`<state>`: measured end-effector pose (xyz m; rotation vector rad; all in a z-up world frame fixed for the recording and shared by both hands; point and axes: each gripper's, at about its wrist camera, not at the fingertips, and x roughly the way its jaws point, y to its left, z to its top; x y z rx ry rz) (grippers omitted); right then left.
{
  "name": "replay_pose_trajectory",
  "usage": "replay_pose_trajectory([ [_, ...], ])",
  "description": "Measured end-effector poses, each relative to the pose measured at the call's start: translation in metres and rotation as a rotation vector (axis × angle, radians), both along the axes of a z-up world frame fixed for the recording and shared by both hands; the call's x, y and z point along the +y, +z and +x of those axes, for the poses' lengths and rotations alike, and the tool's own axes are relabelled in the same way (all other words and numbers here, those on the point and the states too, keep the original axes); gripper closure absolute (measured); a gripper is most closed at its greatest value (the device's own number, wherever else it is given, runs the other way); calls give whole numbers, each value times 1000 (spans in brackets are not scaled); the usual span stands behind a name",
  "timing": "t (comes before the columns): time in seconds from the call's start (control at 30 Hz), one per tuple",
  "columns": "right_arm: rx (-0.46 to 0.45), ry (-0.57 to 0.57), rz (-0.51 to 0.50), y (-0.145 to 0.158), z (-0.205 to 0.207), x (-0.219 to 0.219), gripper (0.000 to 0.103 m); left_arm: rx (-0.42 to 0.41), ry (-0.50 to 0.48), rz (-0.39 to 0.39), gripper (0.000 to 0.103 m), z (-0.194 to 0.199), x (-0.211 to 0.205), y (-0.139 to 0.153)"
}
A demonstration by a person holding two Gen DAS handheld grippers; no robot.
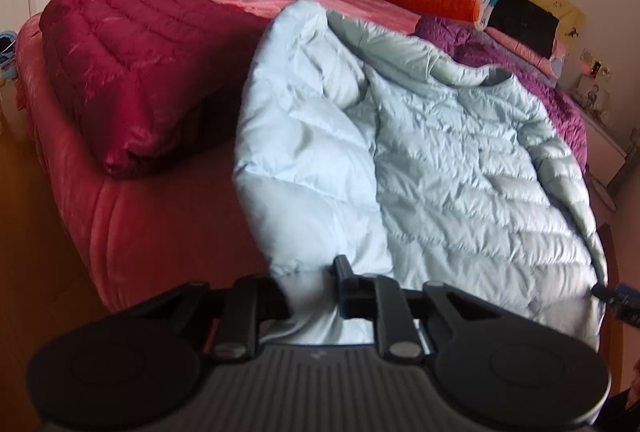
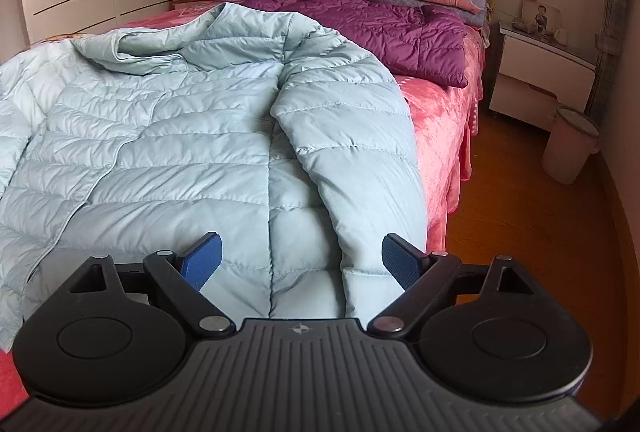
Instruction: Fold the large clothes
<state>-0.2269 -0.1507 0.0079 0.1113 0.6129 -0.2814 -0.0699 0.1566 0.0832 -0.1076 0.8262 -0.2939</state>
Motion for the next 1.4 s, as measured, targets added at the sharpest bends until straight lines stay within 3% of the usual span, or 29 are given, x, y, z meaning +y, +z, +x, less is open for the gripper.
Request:
replay_pose_trajectory([
  [0.23, -14, 7, 34, -3, 9, -5, 0, -106, 43, -51, 94, 30, -2, 54],
  [0.47, -18, -8, 87, -5, 16, -17, 0, -282, 114, 39, 94, 87, -4, 116],
  [0.73, -45, -28, 157, 0, 27, -26, 0, -467, 315, 126, 94, 143, 45, 178],
  [0.83, -50, -27, 173, 0, 34, -25, 0, -482, 379, 158, 94, 165, 67, 189],
  [0.97, -48, -13, 181, 0, 44, -20, 0, -454, 444, 201, 94, 188, 91, 185],
  [1.07, -48, -3, 168, 0, 52, -13, 0, -423, 444, 152, 94, 181, 102, 171],
  [1.4, -35, 30, 150, -3, 70, 2, 0, -324, 133, 25, 92, 105, 49, 97],
])
